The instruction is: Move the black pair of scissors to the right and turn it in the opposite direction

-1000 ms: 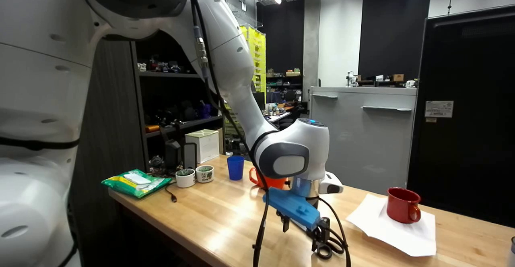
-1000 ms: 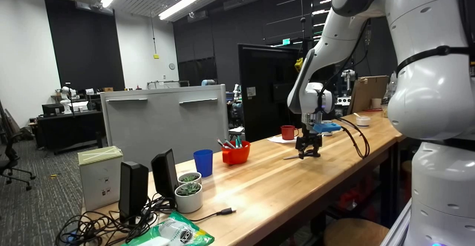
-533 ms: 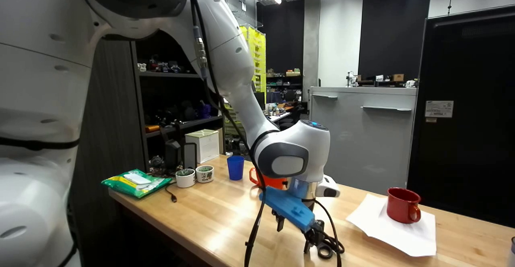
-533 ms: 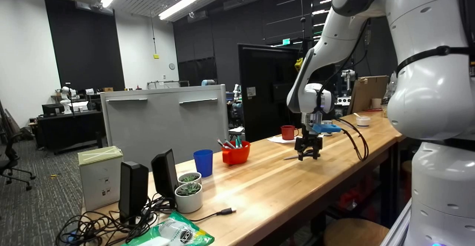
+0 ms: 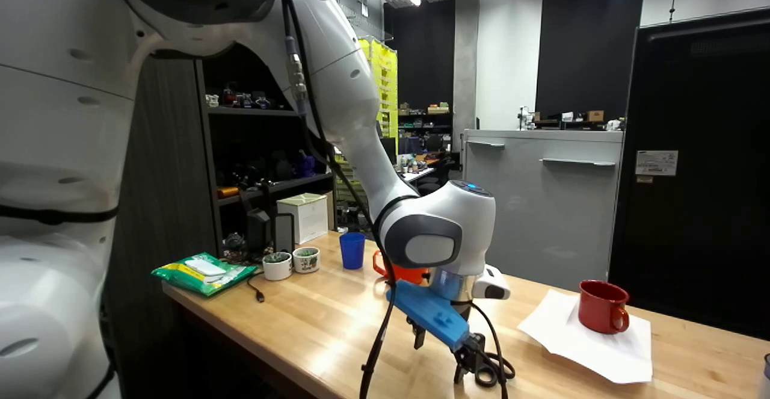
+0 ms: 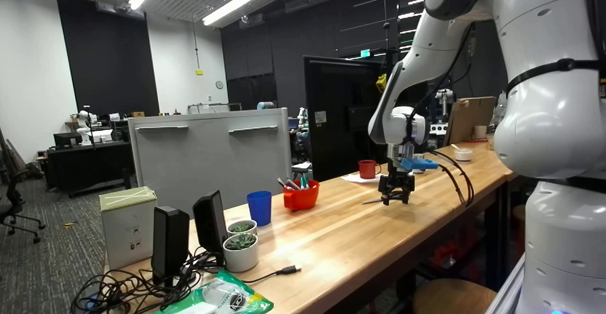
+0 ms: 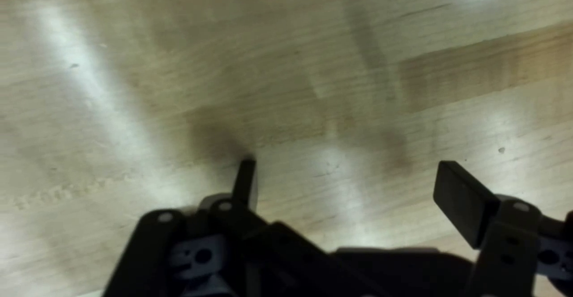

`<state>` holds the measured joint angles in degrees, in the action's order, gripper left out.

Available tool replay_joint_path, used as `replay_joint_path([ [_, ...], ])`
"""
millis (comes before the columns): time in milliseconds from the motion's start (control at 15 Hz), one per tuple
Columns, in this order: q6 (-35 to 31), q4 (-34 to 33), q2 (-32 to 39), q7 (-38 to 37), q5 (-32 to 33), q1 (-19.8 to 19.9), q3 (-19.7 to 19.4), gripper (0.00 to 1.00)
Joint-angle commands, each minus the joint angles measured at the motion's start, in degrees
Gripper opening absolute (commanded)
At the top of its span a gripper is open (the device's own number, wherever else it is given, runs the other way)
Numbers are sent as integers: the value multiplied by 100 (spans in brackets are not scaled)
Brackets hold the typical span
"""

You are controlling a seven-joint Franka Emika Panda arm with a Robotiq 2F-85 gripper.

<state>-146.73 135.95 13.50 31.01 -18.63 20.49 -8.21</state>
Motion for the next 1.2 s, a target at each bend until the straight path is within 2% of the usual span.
replay_joint_path([
  [0, 21, 184, -181, -40, -51, 60, -13, 100],
  [1133, 25, -215, 30, 22, 6, 168, -112, 100],
])
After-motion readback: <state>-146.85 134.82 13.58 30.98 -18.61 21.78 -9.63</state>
